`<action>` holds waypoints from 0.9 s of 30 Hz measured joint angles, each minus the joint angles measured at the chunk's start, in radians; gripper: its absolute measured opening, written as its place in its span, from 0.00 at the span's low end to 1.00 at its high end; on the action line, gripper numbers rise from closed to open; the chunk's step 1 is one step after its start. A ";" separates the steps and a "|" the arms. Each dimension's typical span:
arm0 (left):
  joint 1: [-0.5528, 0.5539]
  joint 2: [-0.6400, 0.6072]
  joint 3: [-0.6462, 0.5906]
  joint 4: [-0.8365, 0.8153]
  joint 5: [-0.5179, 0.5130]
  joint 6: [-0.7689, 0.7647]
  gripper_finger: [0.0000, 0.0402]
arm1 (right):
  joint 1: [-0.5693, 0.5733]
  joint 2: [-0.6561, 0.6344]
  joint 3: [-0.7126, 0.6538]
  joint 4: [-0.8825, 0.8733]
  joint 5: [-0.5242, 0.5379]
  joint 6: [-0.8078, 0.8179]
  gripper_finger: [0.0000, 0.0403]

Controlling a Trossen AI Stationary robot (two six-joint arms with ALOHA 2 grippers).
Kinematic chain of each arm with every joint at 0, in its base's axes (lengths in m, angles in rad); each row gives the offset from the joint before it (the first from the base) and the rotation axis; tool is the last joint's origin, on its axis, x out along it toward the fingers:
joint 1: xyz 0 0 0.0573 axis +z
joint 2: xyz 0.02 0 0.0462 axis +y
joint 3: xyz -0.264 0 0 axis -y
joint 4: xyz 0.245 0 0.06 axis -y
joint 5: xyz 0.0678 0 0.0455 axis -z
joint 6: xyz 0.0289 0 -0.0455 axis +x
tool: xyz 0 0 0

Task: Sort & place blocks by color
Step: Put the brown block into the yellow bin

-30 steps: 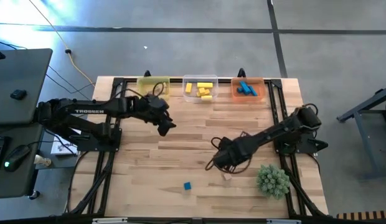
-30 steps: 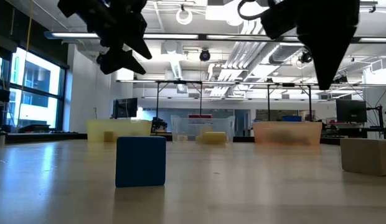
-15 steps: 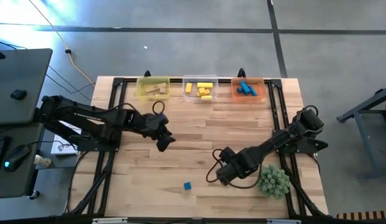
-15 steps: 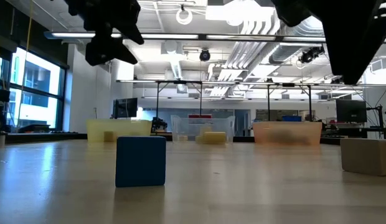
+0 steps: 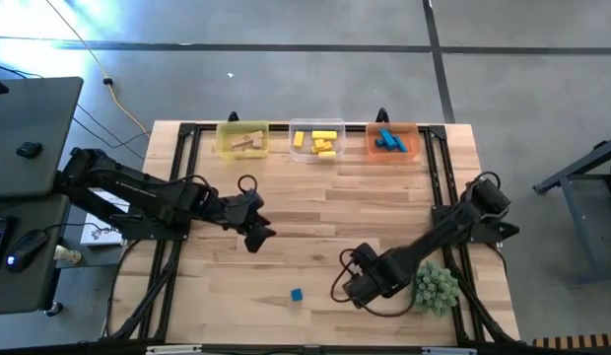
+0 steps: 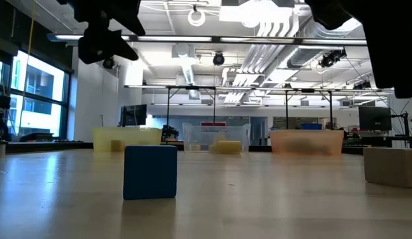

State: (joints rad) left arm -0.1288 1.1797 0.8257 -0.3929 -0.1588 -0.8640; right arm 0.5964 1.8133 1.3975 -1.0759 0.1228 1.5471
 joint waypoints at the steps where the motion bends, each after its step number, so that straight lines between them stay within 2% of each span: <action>1: -0.006 0.000 0.000 0.001 -0.006 -0.003 0.50 | 0.003 0.008 0.000 0.011 0.004 0.001 0.57; 12: -0.018 0.000 0.000 0.001 -0.014 -0.034 0.50 | 0.006 0.106 0.000 0.057 0.015 0.001 0.57; 27: -0.018 0.000 0.000 0.001 -0.013 -0.031 0.50 | 0.007 0.205 0.000 0.096 -0.048 0.000 0.57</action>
State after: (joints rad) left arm -0.1467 1.1797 0.8257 -0.3916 -0.1722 -0.8955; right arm 0.6029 2.0180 1.3972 -0.9798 0.0752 1.5475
